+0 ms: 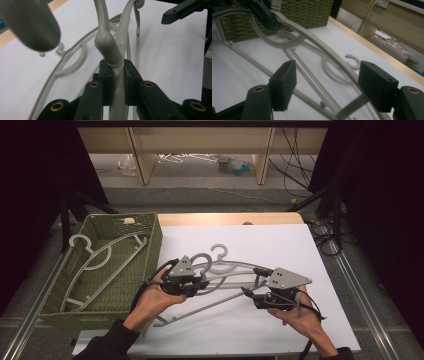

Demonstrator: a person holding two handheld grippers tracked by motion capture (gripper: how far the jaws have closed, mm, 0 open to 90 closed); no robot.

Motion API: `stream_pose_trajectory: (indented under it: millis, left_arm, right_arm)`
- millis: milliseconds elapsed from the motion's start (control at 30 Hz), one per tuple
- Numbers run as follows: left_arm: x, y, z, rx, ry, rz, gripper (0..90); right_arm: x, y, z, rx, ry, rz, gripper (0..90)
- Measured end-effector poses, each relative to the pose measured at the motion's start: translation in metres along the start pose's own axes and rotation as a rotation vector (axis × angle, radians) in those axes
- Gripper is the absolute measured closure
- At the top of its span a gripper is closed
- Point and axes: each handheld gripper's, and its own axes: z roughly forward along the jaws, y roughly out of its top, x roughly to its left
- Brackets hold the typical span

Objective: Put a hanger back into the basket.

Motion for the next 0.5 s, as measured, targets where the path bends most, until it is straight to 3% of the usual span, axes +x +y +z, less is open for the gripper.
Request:
stream_pose_trajectory:
  millis: [67, 100, 200, 333, 500]
  left_arm:
    - [0.002, 0.003, -0.005, 0.001, -0.002, 0.006, 79.2]
    - [0.001, 0.004, -0.006, -0.014, 0.005, -0.013, 79.3]
    - [0.004, 0.008, -0.012, -0.019, 0.011, -0.019, 79.3]
    - [0.006, 0.009, -0.019, -0.049, 0.015, -0.056, 79.3]
    - [0.011, 0.008, -0.029, -0.078, 0.001, -0.093, 79.2]
  right_arm:
    - [0.001, -0.002, -0.001, -0.008, -0.022, 0.015, 31.9]
    - [0.001, -0.003, -0.002, -0.016, -0.022, 0.027, 31.9]
    - [0.003, -0.005, -0.006, -0.042, -0.034, 0.045, 29.9]
    - [0.006, -0.013, -0.009, -0.036, -0.016, 0.096, 26.7]
    - [0.013, -0.022, -0.009, -0.007, 0.016, 0.109, 26.6]
